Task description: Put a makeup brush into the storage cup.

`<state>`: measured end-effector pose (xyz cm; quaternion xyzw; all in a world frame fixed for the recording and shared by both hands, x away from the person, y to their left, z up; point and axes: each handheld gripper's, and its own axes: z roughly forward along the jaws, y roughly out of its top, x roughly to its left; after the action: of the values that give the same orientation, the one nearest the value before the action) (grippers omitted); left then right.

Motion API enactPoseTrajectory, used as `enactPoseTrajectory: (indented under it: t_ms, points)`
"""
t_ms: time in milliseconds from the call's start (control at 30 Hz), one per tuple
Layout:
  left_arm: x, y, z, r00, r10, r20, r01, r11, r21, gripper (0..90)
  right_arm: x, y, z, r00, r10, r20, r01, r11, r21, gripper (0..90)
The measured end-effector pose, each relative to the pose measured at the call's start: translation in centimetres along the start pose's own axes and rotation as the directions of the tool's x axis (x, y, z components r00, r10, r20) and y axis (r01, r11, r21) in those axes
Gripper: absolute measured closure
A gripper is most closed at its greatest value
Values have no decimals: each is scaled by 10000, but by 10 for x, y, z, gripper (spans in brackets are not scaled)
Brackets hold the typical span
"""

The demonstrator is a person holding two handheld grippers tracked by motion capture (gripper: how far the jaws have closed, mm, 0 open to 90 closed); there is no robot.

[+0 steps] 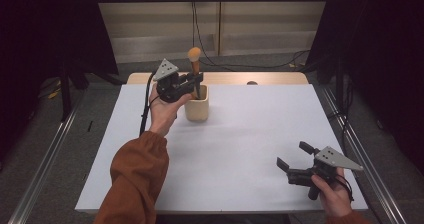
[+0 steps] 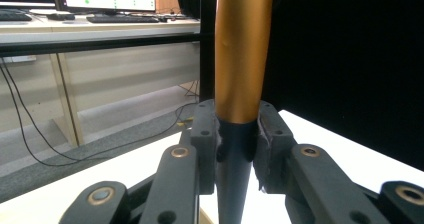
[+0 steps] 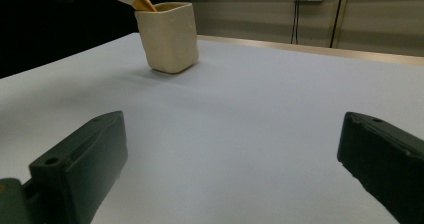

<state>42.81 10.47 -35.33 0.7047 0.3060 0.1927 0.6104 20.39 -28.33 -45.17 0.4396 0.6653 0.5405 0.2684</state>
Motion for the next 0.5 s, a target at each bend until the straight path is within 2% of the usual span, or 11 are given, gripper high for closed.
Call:
enactPoseTrajectory:
  t_ms: [67,133,167,233,367,500]
  points:
    - [2,-2,4,9999,115,-82,-114,9998,132,742,0,0,0,10000,17,-25,-17,10000,3,0]
    - [4,-4,7,10000,46,-61,-45,9998,198,742,0,0,0,10000,36,-40,-36,10000,65,0]
    - [4,-5,8,9996,249,-157,-244,9992,302,742,0,-1,0,10000,44,-55,-43,10000,45,0]
    - [4,-8,10,9994,321,-122,-316,9988,365,742,0,-1,0,10000,53,-79,-52,10000,80,0]
    - [5,-11,13,9997,167,-156,-162,9994,320,742,0,-1,0,9999,37,-108,-35,9999,109,0]
    - [7,-15,19,9984,548,-163,-537,9967,613,742,0,-1,0,9999,47,-98,-46,9999,97,0]
